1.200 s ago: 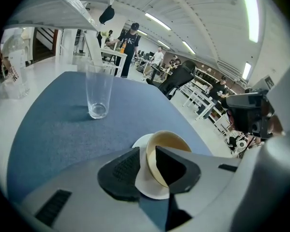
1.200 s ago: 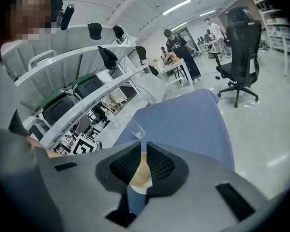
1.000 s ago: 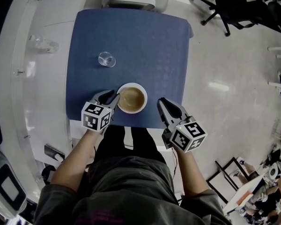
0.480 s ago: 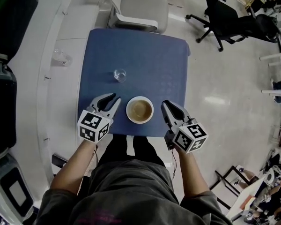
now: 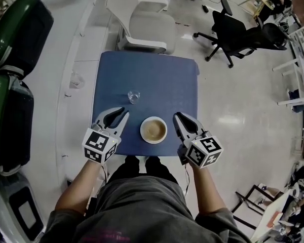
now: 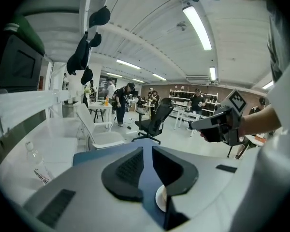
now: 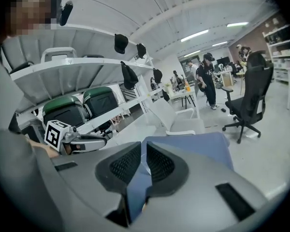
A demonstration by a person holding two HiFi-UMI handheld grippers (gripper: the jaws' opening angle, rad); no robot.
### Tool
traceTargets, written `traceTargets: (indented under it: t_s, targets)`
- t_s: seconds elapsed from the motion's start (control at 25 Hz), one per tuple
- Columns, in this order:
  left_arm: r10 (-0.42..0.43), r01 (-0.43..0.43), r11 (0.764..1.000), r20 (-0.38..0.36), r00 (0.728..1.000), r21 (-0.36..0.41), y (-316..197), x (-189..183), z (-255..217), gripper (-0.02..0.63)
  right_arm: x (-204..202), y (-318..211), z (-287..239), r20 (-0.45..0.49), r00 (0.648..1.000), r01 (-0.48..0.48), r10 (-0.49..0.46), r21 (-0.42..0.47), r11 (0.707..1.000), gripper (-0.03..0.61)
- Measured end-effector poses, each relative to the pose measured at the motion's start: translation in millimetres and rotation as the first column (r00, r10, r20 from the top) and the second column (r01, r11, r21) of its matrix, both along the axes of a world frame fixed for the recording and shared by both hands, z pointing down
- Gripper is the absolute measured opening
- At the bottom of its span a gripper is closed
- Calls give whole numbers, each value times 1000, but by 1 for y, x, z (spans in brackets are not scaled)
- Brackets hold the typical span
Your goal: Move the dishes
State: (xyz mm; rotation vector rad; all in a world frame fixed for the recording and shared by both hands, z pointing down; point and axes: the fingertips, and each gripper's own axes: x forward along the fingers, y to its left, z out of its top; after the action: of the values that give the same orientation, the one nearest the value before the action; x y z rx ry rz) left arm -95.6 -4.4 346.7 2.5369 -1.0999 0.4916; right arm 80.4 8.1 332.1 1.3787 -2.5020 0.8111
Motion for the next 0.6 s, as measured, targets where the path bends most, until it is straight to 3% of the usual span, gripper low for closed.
traceTargets:
  t_s: [0.6]
  targets:
    - [-3, 15, 987, -75, 997, 161, -6, -13, -80, 49, -20, 5, -53, -27, 999, 31, -28, 112, 993, 41]
